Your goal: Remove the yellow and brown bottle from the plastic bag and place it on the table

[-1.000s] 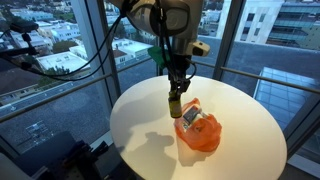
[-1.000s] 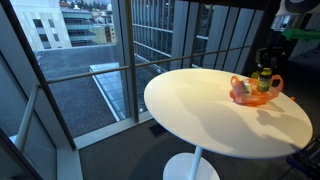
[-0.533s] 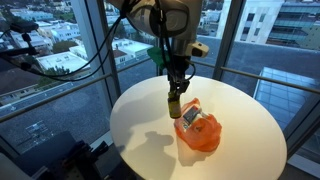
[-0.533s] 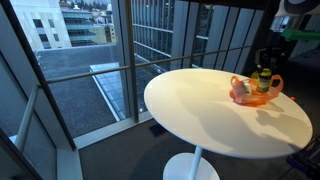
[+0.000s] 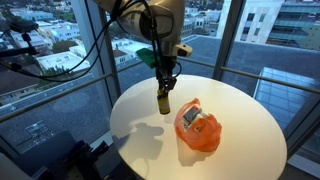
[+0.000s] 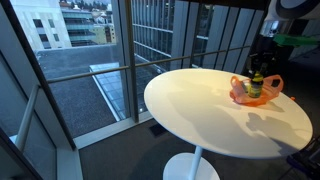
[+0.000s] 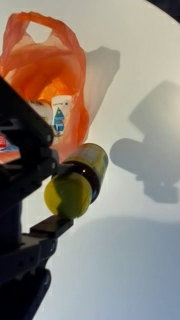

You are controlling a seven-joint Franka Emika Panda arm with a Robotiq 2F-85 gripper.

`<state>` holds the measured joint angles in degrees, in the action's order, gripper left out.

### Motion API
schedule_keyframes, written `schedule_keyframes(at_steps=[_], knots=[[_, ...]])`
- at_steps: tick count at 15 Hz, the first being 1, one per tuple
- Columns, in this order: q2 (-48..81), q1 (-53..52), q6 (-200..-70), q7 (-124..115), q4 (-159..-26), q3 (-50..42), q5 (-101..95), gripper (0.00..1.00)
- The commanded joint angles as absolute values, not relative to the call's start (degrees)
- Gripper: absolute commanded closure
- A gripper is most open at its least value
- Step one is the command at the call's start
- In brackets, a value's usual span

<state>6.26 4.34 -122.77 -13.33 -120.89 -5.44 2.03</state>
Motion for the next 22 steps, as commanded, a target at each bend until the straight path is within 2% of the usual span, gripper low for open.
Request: schedule_keyframes(at_steps=[1,22], knots=[[5.22,3.18,-125.11,-11.57,-123.31,-3.92,3.16,0.79],[13.52,1.16,-131.0,-2.98,-123.36,0.86,15.07,0.79]])
